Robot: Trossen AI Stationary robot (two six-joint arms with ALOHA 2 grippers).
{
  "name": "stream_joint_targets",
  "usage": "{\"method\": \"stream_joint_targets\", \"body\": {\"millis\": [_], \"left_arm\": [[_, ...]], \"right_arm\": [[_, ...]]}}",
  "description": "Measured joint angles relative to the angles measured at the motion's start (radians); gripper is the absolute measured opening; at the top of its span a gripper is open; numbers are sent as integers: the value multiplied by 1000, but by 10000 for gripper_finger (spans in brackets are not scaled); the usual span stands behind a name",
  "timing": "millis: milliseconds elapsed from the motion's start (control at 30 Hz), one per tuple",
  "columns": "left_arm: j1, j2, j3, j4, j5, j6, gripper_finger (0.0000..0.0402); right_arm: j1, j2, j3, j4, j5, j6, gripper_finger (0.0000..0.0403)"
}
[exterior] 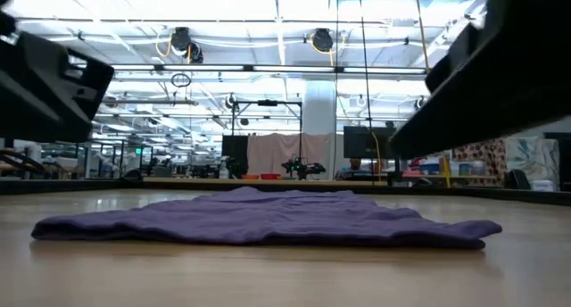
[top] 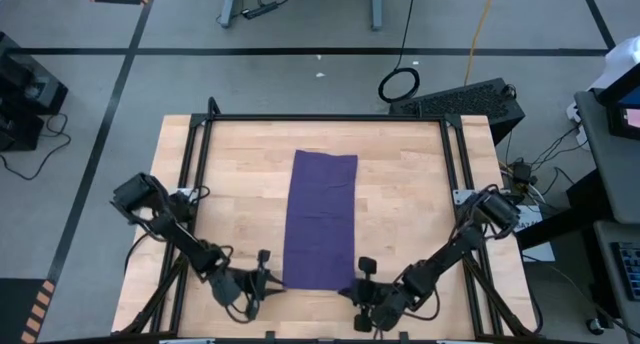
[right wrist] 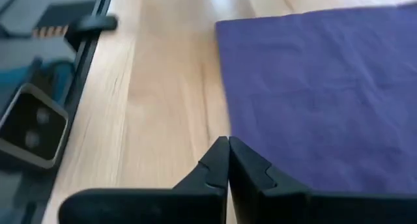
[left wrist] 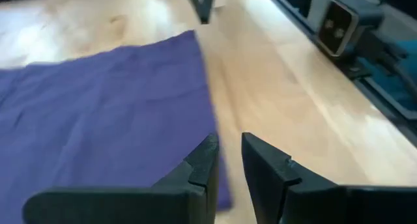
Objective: Roll towel
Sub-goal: Roll the purple towel
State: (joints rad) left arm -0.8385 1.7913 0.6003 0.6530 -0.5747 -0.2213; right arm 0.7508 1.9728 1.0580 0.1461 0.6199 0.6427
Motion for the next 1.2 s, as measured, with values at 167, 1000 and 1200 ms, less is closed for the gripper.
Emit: {"method": "stream_joint_targets", "body": {"millis": [167,1000,1200], "left_arm": [[-23,66,96,-33,-6,98,135],[9,79,259,-599,-23,-113,136],[39,77,259,-630,34,-166,106]], "right_arm": [[39,0,3,2,6,5,0],[110,0,2,21,142,8,0],[110,0,2,25,143,15,0]]}}
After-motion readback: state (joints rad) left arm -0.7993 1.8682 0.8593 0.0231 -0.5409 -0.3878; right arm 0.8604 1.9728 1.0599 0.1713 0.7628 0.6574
